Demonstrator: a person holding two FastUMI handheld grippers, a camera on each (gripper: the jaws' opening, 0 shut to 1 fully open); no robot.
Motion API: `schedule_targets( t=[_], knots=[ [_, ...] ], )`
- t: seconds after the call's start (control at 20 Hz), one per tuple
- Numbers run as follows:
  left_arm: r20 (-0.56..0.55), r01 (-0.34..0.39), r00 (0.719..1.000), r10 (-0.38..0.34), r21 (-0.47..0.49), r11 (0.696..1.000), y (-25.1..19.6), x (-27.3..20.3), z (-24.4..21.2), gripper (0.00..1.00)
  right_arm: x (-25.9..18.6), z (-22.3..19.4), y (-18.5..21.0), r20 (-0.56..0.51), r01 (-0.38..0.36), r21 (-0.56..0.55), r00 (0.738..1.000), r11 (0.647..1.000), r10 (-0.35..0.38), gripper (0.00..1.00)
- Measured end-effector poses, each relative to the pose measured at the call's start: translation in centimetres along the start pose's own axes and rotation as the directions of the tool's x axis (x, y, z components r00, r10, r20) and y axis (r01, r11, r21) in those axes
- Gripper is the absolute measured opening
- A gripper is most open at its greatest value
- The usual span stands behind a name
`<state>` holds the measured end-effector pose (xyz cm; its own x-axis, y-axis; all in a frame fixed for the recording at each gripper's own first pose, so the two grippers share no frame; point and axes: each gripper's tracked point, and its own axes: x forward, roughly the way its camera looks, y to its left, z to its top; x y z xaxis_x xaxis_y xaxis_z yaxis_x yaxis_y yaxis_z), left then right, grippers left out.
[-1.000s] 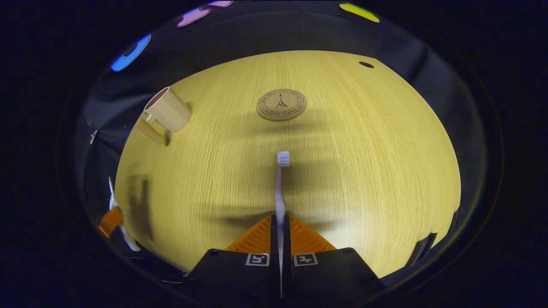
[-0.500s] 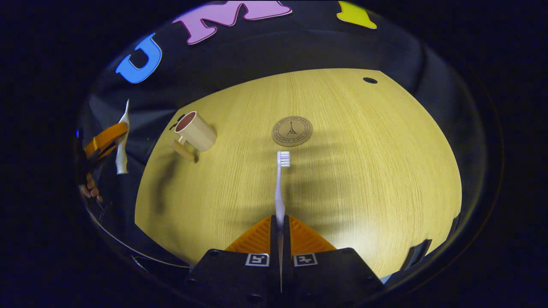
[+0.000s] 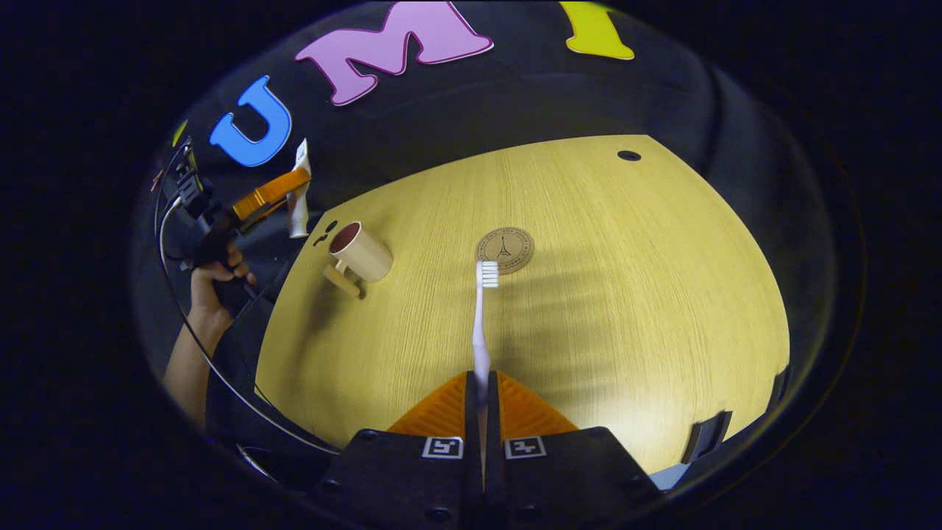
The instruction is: Put the toothbrush and toothpaste on the desktop into the cup, then pick up the cup and place it on the coaster on the desktop.
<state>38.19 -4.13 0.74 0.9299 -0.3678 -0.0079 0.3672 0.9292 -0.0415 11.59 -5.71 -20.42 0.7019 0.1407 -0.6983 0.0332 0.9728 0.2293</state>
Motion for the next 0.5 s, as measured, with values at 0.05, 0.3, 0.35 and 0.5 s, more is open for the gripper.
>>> schedule_targets(
  t=[0.05,0.3,0.35,0.5],
  knots=[
    [0.011,0.002,1.000,-0.002,-0.004,1.000,0.4,1.0,-0.3,0.22,0.2,0.0,-0.4,-0.001,0.003,0.002,1.000,1.000,-0.003,0.06],
    [0.042,-0.007,0.999,0.008,-0.035,0.999,2.5,4.2,-2.8,0.22,0.8,-0.1,-1.7,0.000,0.022,0.022,1.000,1.000,-0.022,0.06],
    [0.042,-0.009,0.999,0.010,-0.035,0.999,2.7,4.7,-3.4,0.22,0.9,-0.1,-1.8,0.000,0.023,0.022,1.000,0.999,-0.023,0.06],
    [0.008,-0.003,1.000,0.003,-0.026,1.000,2.9,5.1,-5.5,0.22,1.1,-0.6,-2.0,-0.008,0.024,0.023,1.000,0.999,-0.024,0.06]
  ],
)
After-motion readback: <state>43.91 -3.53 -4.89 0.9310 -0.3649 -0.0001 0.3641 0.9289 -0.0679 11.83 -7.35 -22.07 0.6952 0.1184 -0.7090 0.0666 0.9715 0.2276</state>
